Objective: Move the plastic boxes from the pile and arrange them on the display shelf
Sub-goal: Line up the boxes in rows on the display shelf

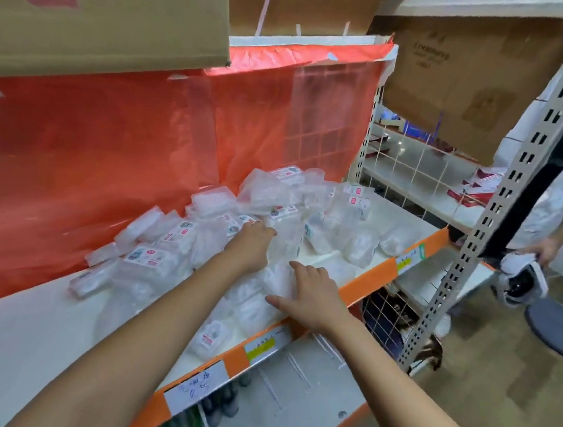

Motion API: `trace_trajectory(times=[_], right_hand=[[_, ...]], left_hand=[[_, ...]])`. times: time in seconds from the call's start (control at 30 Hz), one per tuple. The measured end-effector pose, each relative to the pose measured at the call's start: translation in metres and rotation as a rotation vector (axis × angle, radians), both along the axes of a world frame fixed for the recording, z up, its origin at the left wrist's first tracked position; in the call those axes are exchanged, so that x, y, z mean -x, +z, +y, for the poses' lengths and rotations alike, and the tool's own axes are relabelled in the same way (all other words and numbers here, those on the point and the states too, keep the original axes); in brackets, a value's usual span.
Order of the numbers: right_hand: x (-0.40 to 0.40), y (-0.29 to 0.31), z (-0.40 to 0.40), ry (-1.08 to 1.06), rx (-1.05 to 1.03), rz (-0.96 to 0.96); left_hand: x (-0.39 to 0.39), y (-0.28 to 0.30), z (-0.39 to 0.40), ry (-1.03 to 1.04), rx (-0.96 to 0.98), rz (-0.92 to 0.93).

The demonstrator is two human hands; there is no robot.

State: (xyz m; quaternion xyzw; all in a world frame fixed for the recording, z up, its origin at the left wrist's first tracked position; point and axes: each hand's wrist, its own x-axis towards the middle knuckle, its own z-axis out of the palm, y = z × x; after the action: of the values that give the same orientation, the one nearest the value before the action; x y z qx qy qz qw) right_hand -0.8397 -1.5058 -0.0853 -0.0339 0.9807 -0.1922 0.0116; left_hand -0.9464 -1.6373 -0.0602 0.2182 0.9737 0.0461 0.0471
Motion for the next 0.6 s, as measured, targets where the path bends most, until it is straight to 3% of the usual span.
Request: trace_trajectory(times=[0.13,0.3,0.6], right_hand=[[-0.002,-0.006,0.002,0.025,-0.016,0.038],[-0.004,0.0,0.015,0.047,0.204,0.046],[-0.008,0.028,0.047,0.041,0.617,0.143]], left_hand=[[-0.01,0.007,-0.007,-0.016,0.004,-0.087],[-0.023,0.018,-0.019,-0.034,-0.054,-0.118],[-0.062,0.036,-0.038,0.062,-0.594,0.041]])
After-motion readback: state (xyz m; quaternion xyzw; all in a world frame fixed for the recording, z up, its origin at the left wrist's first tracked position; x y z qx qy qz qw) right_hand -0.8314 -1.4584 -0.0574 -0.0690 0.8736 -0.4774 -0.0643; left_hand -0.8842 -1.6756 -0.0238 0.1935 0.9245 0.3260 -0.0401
